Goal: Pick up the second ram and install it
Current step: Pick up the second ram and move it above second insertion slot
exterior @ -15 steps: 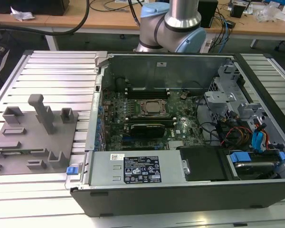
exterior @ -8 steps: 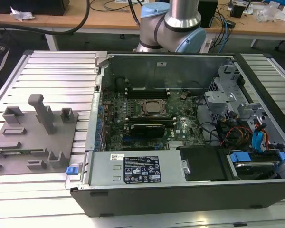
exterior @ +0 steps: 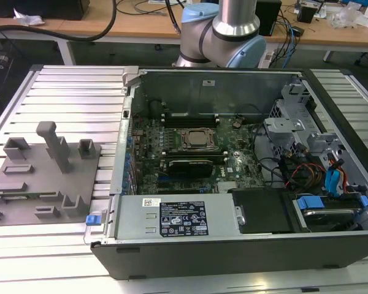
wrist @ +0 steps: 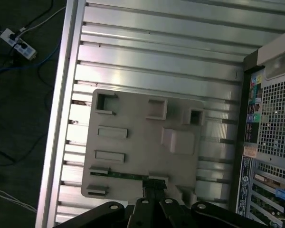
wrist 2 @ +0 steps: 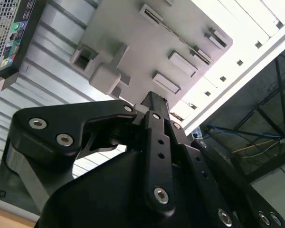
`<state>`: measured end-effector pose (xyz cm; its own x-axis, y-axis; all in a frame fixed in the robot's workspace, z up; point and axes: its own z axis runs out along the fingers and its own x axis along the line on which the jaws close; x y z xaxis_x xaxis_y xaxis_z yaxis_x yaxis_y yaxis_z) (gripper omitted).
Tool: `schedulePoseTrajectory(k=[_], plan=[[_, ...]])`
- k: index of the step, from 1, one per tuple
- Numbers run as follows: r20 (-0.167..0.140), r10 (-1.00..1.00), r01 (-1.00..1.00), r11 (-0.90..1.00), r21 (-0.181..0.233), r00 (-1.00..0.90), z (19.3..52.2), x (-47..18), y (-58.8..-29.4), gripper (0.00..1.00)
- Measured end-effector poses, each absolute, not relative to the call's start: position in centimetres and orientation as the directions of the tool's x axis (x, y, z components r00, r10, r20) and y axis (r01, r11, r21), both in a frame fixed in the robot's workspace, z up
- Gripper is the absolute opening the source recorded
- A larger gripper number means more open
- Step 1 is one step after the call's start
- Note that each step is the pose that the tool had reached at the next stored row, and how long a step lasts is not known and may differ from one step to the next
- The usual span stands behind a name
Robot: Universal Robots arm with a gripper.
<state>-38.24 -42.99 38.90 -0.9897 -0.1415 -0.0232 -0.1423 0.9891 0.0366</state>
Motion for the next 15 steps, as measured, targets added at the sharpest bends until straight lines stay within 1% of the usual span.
schedulePoseTrajectory(k=[15], plan=[[-0.023, -0.382, -0.383, 0.923, 0.036, -0.924, 38.90, -38.24, -42.99, 0.11]])
